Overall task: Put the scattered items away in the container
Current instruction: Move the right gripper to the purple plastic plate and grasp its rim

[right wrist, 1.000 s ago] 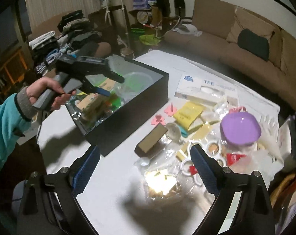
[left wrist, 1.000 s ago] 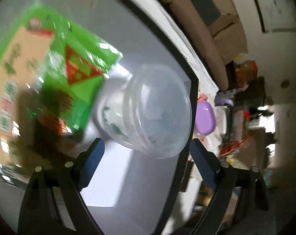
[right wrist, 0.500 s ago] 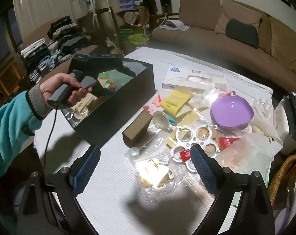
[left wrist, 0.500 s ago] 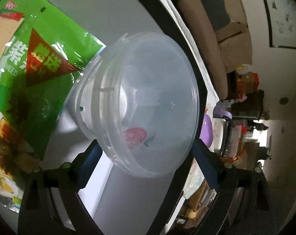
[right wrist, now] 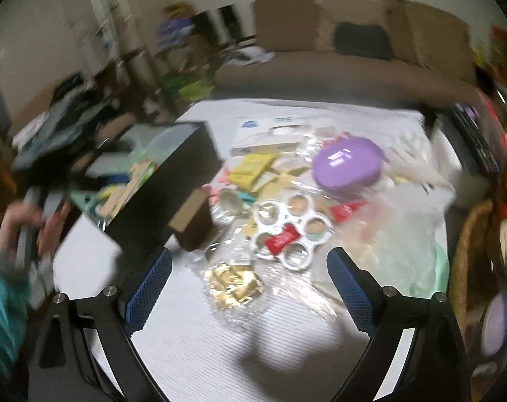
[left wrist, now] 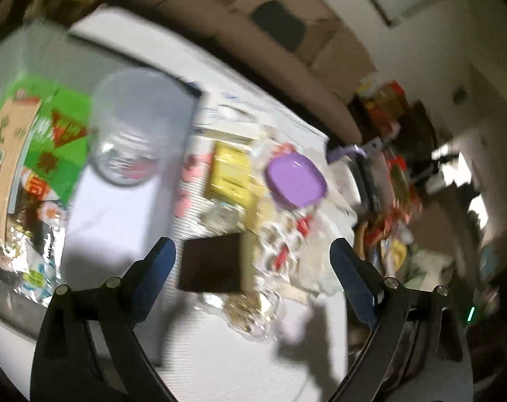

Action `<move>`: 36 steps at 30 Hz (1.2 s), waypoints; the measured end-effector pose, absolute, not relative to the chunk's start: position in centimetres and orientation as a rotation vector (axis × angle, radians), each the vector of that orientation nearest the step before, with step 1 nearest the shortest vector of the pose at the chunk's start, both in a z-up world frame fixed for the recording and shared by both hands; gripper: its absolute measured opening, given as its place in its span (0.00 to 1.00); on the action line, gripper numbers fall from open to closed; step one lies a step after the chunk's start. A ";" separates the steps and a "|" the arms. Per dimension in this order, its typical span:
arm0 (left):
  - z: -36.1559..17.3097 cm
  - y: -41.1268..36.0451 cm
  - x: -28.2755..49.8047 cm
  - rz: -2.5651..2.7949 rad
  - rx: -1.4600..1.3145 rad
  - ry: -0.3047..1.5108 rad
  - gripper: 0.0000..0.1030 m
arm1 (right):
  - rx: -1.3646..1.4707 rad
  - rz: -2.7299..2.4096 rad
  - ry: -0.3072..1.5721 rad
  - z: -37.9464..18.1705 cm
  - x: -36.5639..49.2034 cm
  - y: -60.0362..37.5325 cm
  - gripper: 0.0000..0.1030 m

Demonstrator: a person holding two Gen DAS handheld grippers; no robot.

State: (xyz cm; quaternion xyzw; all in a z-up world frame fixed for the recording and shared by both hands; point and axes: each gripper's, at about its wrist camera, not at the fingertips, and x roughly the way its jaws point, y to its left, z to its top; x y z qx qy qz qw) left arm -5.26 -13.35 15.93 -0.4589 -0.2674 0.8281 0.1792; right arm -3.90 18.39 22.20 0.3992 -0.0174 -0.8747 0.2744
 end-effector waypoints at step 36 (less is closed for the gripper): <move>11.0 1.6 -6.5 2.344 -1.227 -0.349 0.91 | 1.390 -2.521 -0.078 16.1 -29.5 21.1 0.68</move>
